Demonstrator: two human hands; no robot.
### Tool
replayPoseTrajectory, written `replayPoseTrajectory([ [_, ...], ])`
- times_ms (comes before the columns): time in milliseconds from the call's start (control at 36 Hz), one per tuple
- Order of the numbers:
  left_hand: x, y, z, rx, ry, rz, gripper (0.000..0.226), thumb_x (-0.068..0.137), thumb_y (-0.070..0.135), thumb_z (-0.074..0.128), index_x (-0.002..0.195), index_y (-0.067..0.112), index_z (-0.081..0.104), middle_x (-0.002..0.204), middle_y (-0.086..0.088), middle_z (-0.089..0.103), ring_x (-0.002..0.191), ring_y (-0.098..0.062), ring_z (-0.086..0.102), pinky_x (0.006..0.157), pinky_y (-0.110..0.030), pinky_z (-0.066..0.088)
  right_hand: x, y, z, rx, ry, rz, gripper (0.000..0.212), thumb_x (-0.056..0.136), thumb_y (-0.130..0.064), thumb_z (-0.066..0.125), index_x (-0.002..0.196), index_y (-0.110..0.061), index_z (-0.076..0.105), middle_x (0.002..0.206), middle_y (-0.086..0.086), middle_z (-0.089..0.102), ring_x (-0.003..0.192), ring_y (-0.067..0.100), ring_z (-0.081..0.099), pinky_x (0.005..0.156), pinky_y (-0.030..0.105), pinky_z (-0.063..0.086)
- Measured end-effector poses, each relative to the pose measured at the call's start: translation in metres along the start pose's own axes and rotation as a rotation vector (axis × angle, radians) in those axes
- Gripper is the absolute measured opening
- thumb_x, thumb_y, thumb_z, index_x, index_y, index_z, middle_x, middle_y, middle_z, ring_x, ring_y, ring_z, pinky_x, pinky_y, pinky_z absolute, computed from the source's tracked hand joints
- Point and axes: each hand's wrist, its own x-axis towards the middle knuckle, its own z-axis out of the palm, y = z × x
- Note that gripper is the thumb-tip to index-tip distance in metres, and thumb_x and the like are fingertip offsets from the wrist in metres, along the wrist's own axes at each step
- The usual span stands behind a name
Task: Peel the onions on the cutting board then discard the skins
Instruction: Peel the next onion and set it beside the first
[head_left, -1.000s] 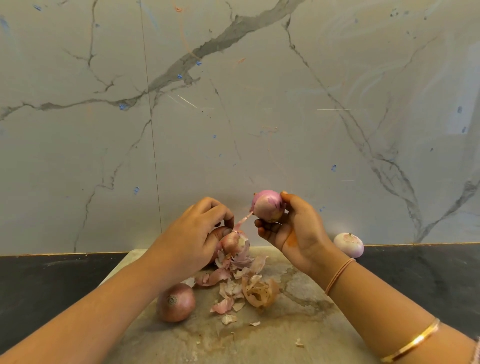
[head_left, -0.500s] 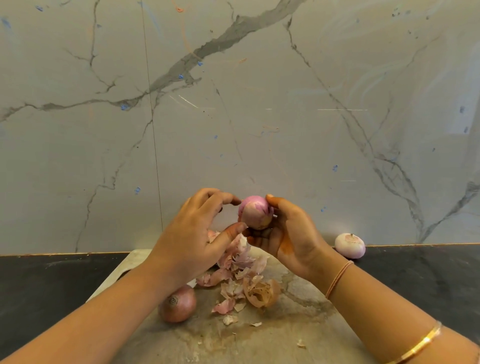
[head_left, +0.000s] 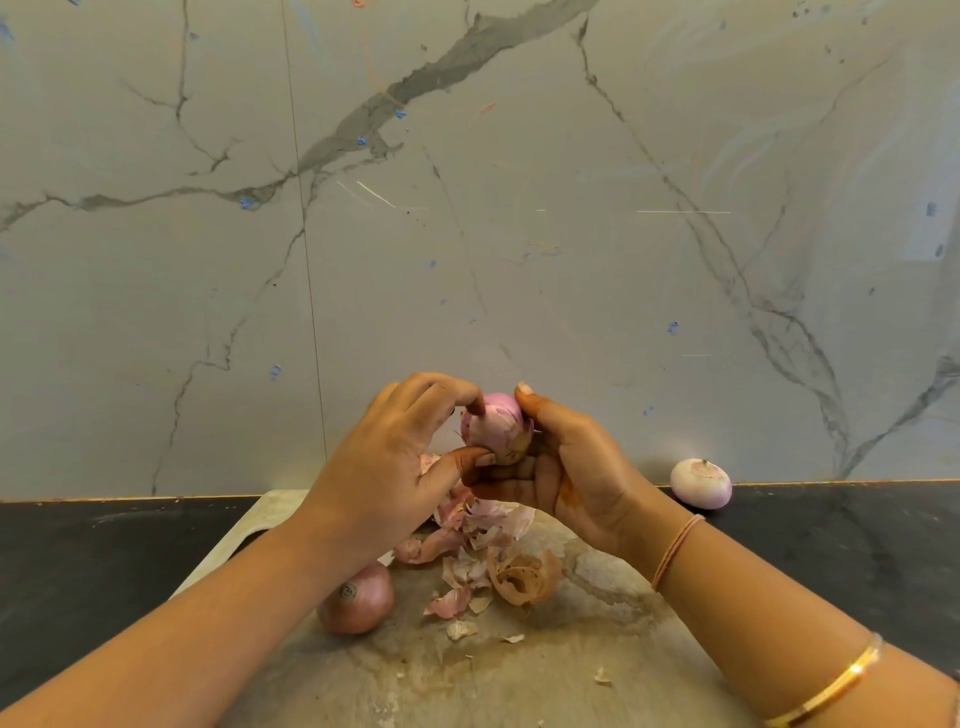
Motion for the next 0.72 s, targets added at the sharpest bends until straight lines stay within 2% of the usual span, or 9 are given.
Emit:
replayPoseTrajectory([
  [111,0.0001,-0.0005,0.0015,-0.006,0.030,0.004,0.032,0.082,0.026,0.059,0.108,0.038,0.044,0.107,0.022,0.046,0.099,-0.005,0.046,0.081,-0.021,0.045,-0.0003,-0.0007,-0.0011,-0.009,-0.009,-0.002,0.052,0.102,-0.042,0.036,0.124,0.000,0.056,0.089,0.020,0.071,0.071,0.030,0.070,0.070,0.036,0.060],
  [194,-0.0001,0.0002,-0.0001,-0.027,0.003,-0.015,0.038,0.081,0.029,0.060,0.112,0.040,0.043,0.104,0.028,0.044,0.100,-0.001,0.045,0.081,-0.015,0.041,-0.0008,-0.0004,-0.0026,-0.091,-0.003,-0.017,0.051,0.101,-0.043,0.035,0.119,-0.002,0.060,0.087,0.017,0.071,0.070,0.026,0.069,0.064,0.031,0.059],
  [278,0.0002,0.0002,-0.0008,-0.009,-0.018,-0.013,0.040,0.081,0.030,0.058,0.115,0.044,0.040,0.106,0.032,0.040,0.105,0.003,0.042,0.081,-0.012,0.039,-0.0005,0.0009,-0.0037,-0.141,0.008,-0.033,0.050,0.101,-0.044,0.035,0.117,-0.005,0.061,0.089,0.016,0.070,0.072,0.024,0.069,0.063,0.029,0.057],
  [333,0.0005,0.0004,-0.0006,-0.010,-0.001,-0.002,0.038,0.081,0.029,0.058,0.113,0.042,0.041,0.107,0.032,0.039,0.101,0.002,0.043,0.080,-0.012,0.038,-0.0001,0.0009,-0.0043,-0.129,0.003,-0.040,0.050,0.101,-0.044,0.035,0.117,-0.004,0.061,0.089,0.016,0.070,0.072,0.023,0.068,0.064,0.029,0.056],
  [500,0.0001,0.0006,0.0012,-0.021,0.059,0.037,0.029,0.082,0.020,0.060,0.104,0.035,0.048,0.110,0.015,0.050,0.101,-0.005,0.049,0.081,-0.013,0.043,-0.0012,-0.0007,-0.0045,-0.129,0.023,-0.059,0.046,0.100,-0.046,0.036,0.105,-0.010,0.066,0.084,0.011,0.069,0.069,0.019,0.065,0.060,0.029,0.053],
  [556,0.0001,0.0011,0.0011,-0.036,0.058,0.023,0.030,0.082,0.024,0.061,0.106,0.035,0.047,0.108,0.016,0.051,0.098,-0.004,0.049,0.080,-0.013,0.042,-0.0006,-0.0003,-0.0044,-0.142,0.040,-0.059,0.047,0.100,-0.046,0.036,0.106,-0.010,0.065,0.084,0.012,0.067,0.068,0.018,0.064,0.058,0.027,0.052],
  [639,0.0004,0.0014,-0.0006,-0.078,0.033,-0.019,0.040,0.082,0.041,0.060,0.117,0.038,0.042,0.108,0.023,0.051,0.101,-0.001,0.049,0.079,-0.012,0.042,0.0005,0.0013,-0.0048,-0.168,0.054,-0.051,0.052,0.100,-0.047,0.036,0.116,-0.005,0.061,0.090,0.014,0.065,0.069,0.017,0.062,0.057,0.024,0.050],
  [722,0.0007,0.0013,-0.0012,-0.050,0.013,0.003,0.035,0.083,0.044,0.056,0.115,0.040,0.043,0.105,0.028,0.047,0.101,0.001,0.048,0.079,-0.013,0.042,0.0008,0.0024,-0.0051,-0.165,0.060,-0.045,0.053,0.100,-0.047,0.036,0.118,-0.003,0.060,0.093,0.015,0.062,0.071,0.018,0.059,0.057,0.024,0.049],
])
